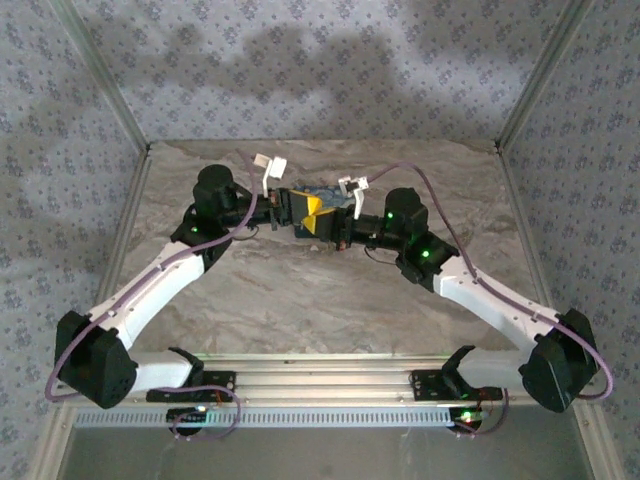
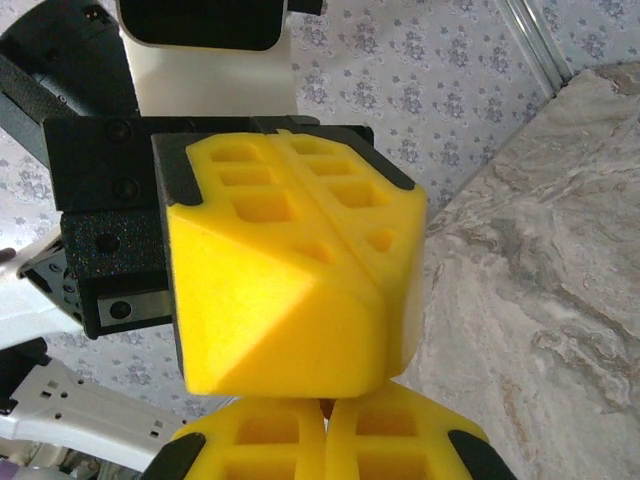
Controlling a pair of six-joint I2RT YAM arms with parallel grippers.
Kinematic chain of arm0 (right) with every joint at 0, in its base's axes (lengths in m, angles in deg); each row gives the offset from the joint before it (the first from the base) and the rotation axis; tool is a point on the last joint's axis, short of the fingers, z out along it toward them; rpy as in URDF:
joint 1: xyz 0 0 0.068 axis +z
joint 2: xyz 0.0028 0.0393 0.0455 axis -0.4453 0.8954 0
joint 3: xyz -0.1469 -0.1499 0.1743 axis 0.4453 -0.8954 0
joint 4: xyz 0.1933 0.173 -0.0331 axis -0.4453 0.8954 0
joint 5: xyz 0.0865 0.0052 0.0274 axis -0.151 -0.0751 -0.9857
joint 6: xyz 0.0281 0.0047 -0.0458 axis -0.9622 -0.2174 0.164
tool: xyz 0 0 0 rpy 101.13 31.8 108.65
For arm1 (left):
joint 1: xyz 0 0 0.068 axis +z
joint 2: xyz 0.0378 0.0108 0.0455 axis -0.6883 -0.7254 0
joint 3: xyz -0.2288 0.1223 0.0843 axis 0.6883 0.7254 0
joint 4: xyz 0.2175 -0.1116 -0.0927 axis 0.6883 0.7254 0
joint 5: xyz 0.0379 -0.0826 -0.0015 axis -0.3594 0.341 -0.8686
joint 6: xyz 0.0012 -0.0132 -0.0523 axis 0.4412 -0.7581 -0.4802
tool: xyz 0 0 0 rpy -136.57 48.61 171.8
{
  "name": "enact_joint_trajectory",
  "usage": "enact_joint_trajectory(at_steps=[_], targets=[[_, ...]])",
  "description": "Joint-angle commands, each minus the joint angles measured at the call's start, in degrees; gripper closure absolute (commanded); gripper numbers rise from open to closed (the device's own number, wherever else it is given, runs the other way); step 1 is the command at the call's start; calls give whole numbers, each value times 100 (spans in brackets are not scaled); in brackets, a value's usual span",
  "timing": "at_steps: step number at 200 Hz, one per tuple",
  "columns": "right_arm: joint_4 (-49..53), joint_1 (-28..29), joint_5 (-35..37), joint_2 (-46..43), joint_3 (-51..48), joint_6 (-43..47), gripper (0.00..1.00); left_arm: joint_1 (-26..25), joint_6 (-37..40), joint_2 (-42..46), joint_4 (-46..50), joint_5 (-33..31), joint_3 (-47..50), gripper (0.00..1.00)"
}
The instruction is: Unlock a padlock with a key
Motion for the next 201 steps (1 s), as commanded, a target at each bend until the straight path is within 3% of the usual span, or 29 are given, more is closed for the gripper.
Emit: enact_joint_trajectory(at_steps=[1,57,93,121,201], targets=[[371,-199,298,-224,-126,264,100,-35,-161,0,-247,316,-56,100],[569,-305,521,-594,-389,315,99,-14,-300,-26,-310,339,-122,100],[601,-367,489,-668,-453,234,87,20,-296,25,-238,282,-118,100],[621,-393,485,-786,-489,201,69,41,-293,37,-214,244,-116,100],[599,-464,70,-968,-480,318,64,55,-218,51,-102,298,-128,100]])
